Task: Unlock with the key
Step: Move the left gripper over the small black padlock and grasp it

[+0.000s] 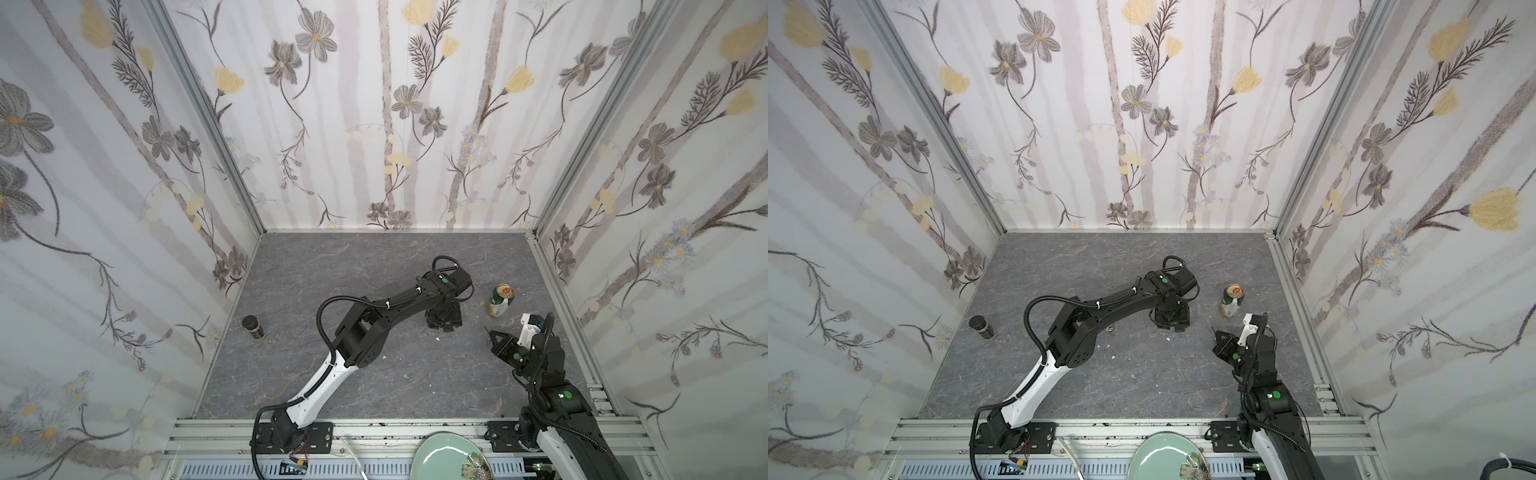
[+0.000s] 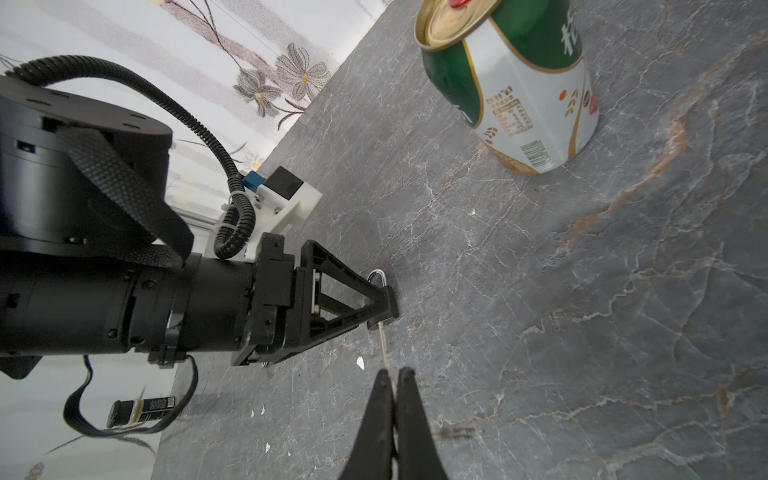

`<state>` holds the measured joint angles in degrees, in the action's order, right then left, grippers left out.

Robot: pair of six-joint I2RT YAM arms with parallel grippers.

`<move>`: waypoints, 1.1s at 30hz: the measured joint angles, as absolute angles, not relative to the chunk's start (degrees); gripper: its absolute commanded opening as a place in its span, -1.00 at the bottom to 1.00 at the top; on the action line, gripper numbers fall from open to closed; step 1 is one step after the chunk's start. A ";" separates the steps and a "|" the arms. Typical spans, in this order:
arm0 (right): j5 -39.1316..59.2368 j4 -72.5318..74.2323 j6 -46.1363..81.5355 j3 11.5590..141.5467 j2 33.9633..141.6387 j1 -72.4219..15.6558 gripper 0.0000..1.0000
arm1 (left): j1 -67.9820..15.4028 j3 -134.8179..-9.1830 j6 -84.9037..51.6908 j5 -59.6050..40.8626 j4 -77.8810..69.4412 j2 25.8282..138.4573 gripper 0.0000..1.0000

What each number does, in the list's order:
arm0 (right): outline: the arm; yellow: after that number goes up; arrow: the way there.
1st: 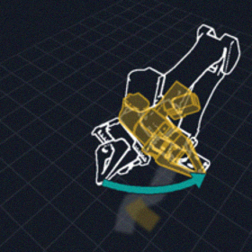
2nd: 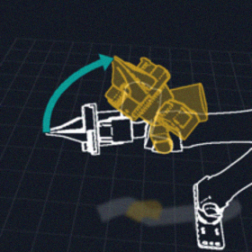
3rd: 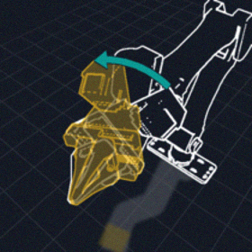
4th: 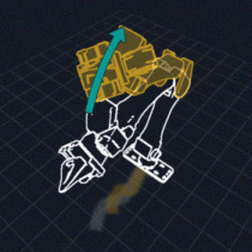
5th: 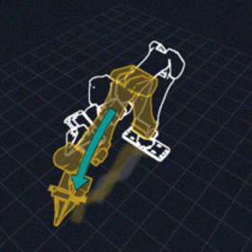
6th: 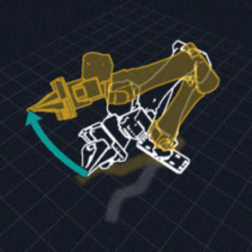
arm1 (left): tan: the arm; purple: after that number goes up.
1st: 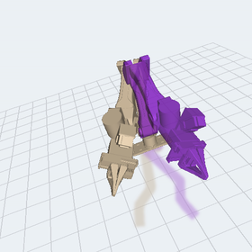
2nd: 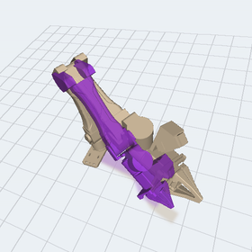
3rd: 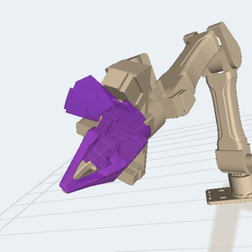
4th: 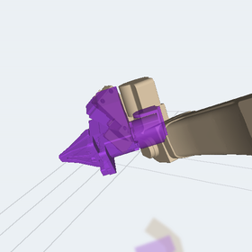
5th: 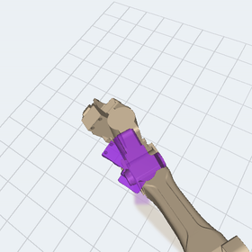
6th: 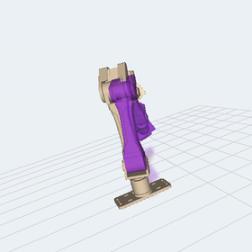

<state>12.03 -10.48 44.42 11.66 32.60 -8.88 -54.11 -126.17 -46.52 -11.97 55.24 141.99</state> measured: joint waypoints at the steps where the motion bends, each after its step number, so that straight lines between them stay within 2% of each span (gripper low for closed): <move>1: 12.05 -10.46 44.36 11.62 32.60 -8.75 -1.00 | -54.28 -127.24 -46.50 -11.53 55.96 142.67 0.12; 10: 12.08 -10.48 44.29 10.33 31.68 -8.12 -1.00 | -55.79 -139.28 -44.93 -7.07 64.05 149.49 -0.07; 19: 12.10 -10.52 44.47 9.82 31.16 -7.75 -1.00 | -56.10 -141.03 -43.42 -3.90 66.70 150.67 -0.28; 23: 12.14 -10.48 44.49 9.78 31.44 -7.75 -1.00 | -56.10 -136.92 -42.02 -3.29 65.28 148.31 -0.30; 33: 13.15 -10.20 45.63 9.41 31.44 -7.75 -1.00 | -54.37 -116.14 -40.36 0.01 62.11 135.31 -0.35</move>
<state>13.15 -10.20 45.63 9.41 31.44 -7.75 -54.37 -116.14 -40.36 0.01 62.11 135.31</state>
